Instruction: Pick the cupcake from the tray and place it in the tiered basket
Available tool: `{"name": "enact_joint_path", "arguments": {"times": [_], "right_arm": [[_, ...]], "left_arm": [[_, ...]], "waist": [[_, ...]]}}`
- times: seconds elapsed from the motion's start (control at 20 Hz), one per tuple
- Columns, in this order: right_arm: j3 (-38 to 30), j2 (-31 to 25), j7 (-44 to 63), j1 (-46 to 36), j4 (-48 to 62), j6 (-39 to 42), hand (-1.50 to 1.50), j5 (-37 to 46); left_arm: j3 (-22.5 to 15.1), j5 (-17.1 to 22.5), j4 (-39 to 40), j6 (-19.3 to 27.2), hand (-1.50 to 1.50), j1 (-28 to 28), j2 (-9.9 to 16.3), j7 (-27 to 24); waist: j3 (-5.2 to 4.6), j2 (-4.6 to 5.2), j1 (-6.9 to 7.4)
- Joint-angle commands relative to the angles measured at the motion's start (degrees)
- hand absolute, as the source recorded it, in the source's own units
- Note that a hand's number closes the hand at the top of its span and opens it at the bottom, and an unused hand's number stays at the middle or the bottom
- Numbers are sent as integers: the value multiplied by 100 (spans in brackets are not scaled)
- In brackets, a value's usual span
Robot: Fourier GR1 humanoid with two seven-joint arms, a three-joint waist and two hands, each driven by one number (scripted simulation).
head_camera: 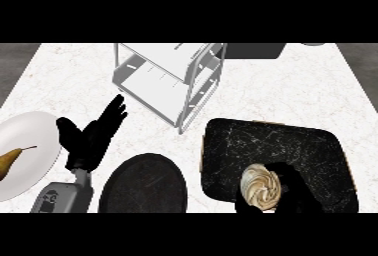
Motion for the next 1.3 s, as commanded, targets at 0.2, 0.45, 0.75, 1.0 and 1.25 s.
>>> {"name": "enact_joint_path", "arguments": {"times": [0.2,0.45,0.75,1.0,1.25], "right_arm": [[384,38,1313,-1014,-407,1105,150,1102],[285,38,1544,-1493,-444,1711,150,1142],[-275,38,1807,-2418,-225,2058,150,866],[-998,38,1961,-3341,138,2251,150,526],[-1630,38,2031,-4443,932,2395,150,151]], "left_arm": [[-44,33,54,-38,0,-114,-46,106],[-22,58,9,-92,0,-156,-11,68],[-155,-1,-9,-123,0,-343,-77,95],[-259,-33,20,-120,0,-347,-177,78],[-416,-111,97,-125,0,-450,-286,102]], "waist": [[8,54,96],[6,88,232],[30,166,395],[41,193,580],[51,223,733]]}}
